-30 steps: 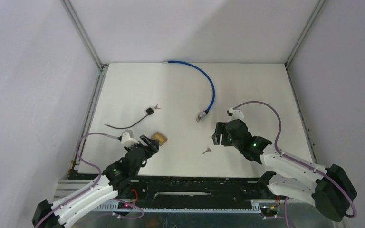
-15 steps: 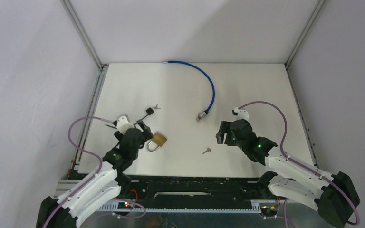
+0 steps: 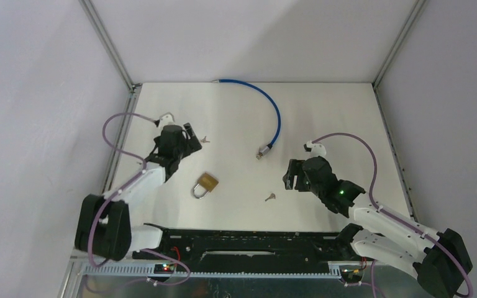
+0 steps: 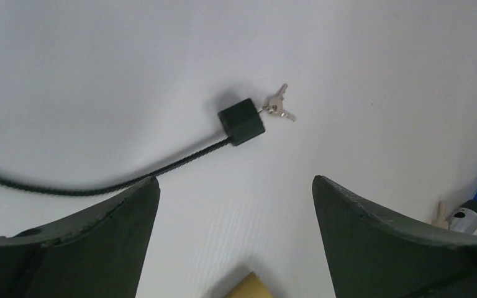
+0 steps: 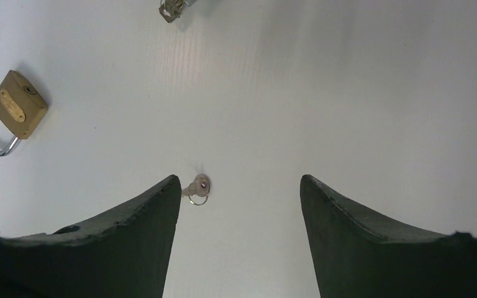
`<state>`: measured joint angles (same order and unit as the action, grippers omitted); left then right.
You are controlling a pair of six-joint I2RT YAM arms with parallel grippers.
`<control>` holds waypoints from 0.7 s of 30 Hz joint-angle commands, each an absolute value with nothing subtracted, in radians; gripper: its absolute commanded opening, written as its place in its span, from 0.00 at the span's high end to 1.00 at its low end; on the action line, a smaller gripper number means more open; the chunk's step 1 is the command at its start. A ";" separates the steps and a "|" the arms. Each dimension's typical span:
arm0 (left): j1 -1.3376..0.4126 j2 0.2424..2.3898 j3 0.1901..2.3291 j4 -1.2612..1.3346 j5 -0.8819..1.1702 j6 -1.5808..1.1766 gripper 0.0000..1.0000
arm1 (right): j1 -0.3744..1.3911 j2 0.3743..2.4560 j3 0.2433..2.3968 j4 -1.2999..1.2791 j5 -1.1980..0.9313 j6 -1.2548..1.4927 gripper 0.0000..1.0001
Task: Lock with the key
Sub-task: Place the lock at the center of the board.
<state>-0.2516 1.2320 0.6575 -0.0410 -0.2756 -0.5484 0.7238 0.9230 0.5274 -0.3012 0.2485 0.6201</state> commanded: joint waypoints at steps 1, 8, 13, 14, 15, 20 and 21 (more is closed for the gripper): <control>-0.230 1.387 0.796 -0.005 -0.201 -0.504 0.05 | 0.720 0.899 0.540 -0.306 0.244 0.593 0.28; -0.225 1.650 1.008 -0.074 -0.143 -0.447 0.19 | 0.717 0.863 0.540 -0.325 0.249 0.577 0.28; -0.220 1.725 1.025 -0.098 -0.156 -0.473 0.34 | 0.714 0.842 0.540 -0.337 0.271 0.572 0.28; -0.218 1.730 1.034 -0.114 -0.161 -0.483 0.34 | 0.712 0.838 0.540 -0.341 0.271 0.569 0.28; -0.217 1.733 1.047 -0.131 -0.169 -0.496 0.35 | 0.712 0.836 0.540 -0.341 0.272 0.568 0.28; -0.200 1.773 1.124 -0.269 -0.209 -0.576 0.32 | 0.708 0.833 0.540 -0.344 0.271 0.556 0.28; -0.196 1.784 1.134 -0.281 -0.207 -0.587 0.32 | 0.707 0.833 0.540 -0.342 0.270 0.555 0.28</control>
<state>-0.2222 1.7576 1.0332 -0.1963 -0.1783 -0.5220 0.7128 0.8478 0.5274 -0.3401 0.2459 0.5739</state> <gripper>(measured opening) 0.670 0.719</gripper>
